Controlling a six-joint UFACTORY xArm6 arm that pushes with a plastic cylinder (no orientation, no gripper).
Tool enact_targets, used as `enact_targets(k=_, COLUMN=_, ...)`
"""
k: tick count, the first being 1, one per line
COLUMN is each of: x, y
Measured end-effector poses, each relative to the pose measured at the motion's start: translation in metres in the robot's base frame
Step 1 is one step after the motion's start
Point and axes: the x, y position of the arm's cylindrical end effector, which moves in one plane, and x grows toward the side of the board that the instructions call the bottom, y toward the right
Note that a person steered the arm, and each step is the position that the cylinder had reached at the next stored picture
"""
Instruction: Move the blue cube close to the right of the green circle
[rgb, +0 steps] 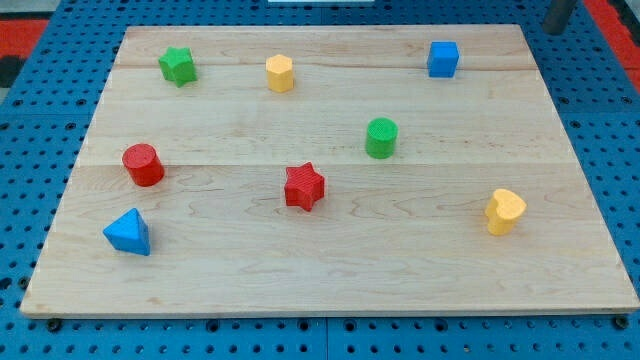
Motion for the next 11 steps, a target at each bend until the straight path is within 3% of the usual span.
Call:
enact_targets(k=2, x=0.004, y=-0.015)
enact_targets(k=3, x=0.011, y=-0.058)
enact_targets(k=4, x=0.061, y=-0.110)
enact_targets(k=5, x=0.069, y=-0.133)
enact_targets(k=6, x=0.033, y=-0.134)
enact_targets(k=7, x=0.032, y=-0.177)
enact_targets(k=8, x=0.094, y=-0.204)
enact_targets(k=11, x=0.134, y=-0.164)
